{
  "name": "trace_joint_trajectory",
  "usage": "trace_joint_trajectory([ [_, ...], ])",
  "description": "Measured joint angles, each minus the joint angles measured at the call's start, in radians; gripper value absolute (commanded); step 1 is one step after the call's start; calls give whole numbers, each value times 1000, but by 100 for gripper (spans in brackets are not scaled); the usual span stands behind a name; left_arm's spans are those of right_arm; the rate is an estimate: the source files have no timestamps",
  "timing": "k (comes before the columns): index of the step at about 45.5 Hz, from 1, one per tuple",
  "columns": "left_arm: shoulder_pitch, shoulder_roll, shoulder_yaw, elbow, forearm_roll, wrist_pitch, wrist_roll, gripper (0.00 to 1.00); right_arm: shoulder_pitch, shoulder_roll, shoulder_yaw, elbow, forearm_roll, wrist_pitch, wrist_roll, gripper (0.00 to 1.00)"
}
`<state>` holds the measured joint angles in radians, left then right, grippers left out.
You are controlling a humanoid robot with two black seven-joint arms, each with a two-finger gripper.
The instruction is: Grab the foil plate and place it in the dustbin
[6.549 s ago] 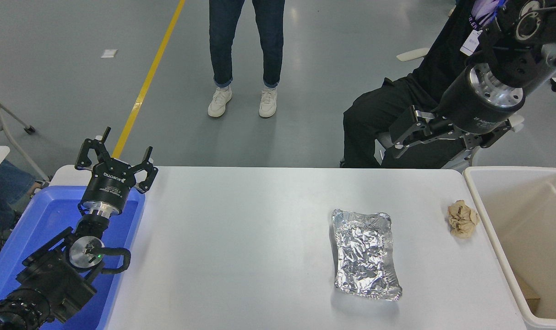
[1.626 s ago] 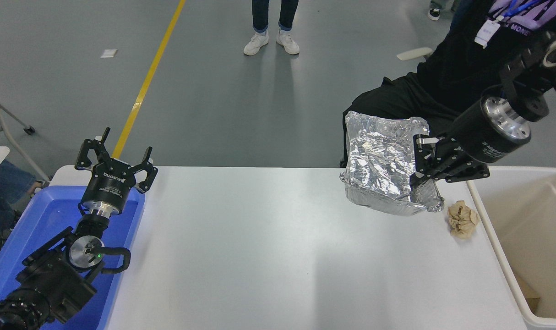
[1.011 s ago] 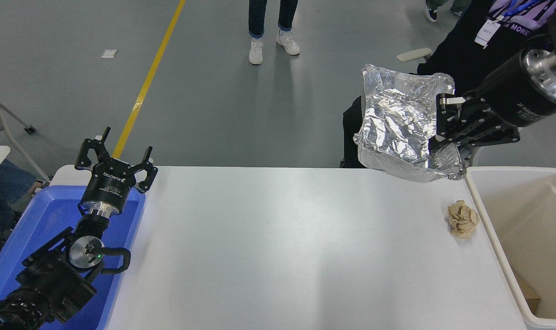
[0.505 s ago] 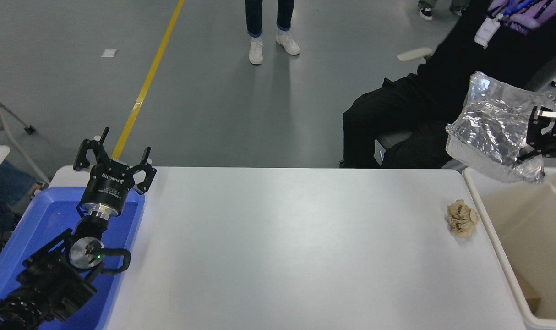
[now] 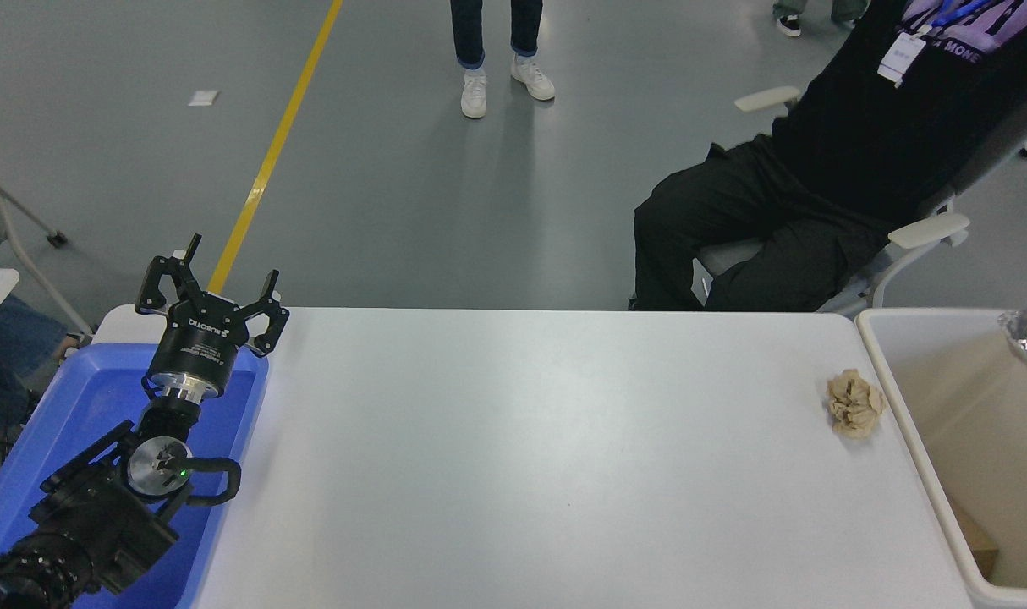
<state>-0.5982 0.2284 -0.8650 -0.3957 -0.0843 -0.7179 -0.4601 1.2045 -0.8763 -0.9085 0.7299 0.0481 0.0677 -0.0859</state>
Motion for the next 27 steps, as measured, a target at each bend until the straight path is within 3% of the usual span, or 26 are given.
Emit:
trace_joint_trajectory([
  [11,0,0,0,0,0,0,0,98,-322,152,260,-299,0,-77,0,0],
  [27,0,-1,0,0,0,0,0,98,-506,319,367,-565,0,-113,1,0],
])
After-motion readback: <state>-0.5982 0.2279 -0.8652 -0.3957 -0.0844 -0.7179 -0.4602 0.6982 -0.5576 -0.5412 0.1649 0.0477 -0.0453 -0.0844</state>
